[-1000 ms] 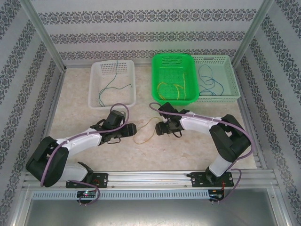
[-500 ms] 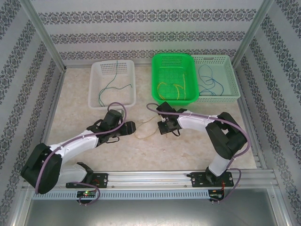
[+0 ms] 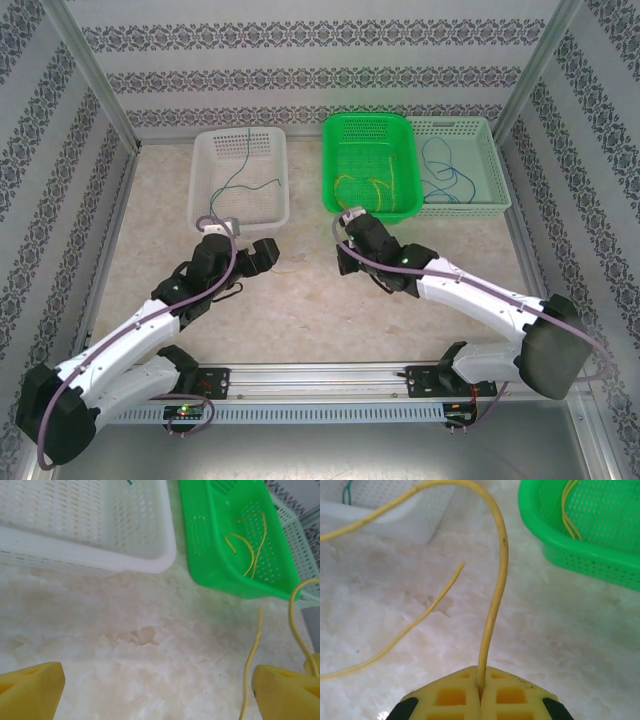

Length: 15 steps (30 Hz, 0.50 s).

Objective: Untangle the cables

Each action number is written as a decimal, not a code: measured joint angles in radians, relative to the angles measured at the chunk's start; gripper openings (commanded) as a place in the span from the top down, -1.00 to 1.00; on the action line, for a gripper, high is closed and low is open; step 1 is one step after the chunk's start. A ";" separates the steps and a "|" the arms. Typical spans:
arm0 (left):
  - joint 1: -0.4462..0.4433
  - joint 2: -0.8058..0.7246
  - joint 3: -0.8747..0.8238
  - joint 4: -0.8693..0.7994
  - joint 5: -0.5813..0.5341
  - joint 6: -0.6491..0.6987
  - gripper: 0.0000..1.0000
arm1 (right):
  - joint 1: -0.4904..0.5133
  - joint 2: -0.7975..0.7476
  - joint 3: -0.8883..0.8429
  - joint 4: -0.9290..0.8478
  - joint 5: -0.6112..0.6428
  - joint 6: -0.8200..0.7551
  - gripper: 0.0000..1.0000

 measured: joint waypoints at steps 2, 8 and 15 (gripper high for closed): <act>0.000 -0.009 0.000 0.001 0.000 -0.022 -0.99 | 0.026 -0.004 0.000 0.016 0.054 0.034 1.00; 0.000 -0.031 -0.020 0.048 -0.003 -0.088 -0.99 | 0.034 -0.010 0.001 0.101 0.171 0.142 1.00; 0.000 -0.144 -0.045 0.065 -0.044 -0.127 -0.99 | 0.074 0.018 0.051 0.123 0.317 0.198 1.00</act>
